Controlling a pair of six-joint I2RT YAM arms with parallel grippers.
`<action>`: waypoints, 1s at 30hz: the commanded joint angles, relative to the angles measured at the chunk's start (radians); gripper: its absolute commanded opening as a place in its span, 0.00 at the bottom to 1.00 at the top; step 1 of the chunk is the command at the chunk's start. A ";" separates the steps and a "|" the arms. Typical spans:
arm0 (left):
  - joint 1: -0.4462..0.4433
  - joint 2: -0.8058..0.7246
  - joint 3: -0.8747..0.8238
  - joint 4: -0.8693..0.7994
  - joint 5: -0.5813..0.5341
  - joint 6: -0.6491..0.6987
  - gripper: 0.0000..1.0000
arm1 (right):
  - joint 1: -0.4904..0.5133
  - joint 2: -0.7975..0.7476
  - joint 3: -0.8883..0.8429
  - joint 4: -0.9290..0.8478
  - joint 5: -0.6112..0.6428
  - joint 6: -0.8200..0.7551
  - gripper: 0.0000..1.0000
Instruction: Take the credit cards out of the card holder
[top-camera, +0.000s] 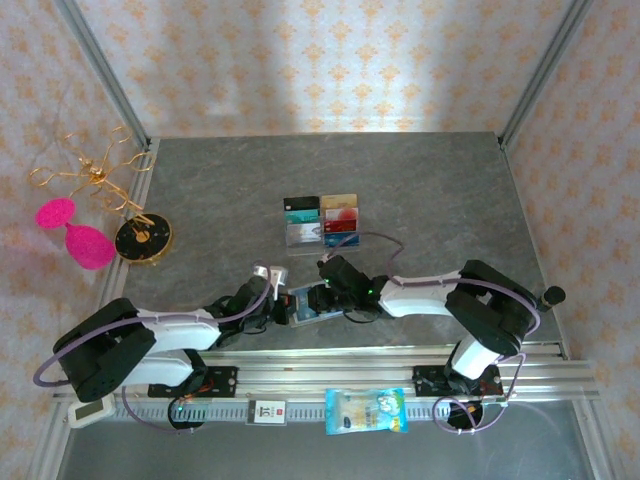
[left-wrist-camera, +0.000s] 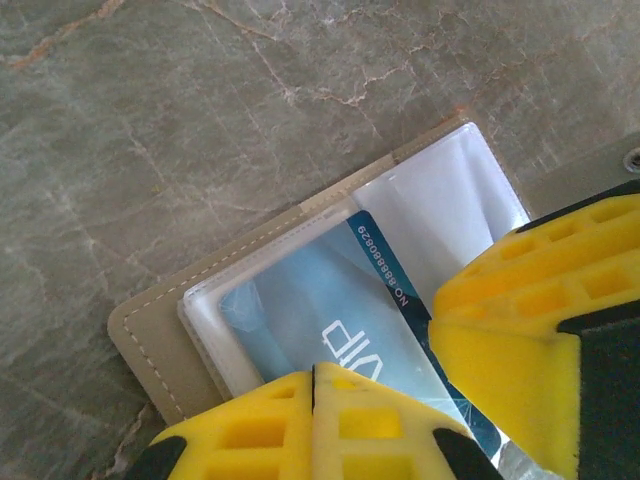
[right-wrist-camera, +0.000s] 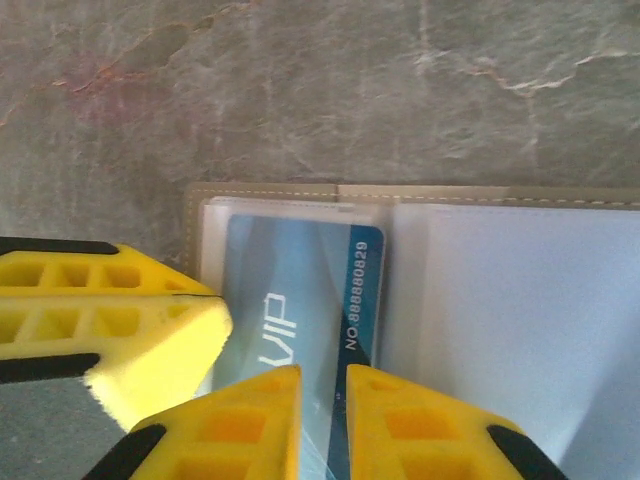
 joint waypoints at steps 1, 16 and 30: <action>0.009 0.020 0.019 -0.046 -0.031 0.054 0.00 | -0.007 0.022 0.013 -0.033 0.055 0.013 0.19; -0.009 0.114 0.011 0.024 0.022 0.040 0.00 | -0.017 0.047 -0.009 0.025 -0.028 0.045 0.17; -0.002 0.035 -0.001 0.000 0.007 0.041 0.00 | -0.028 -0.111 -0.119 -0.025 0.133 0.134 0.00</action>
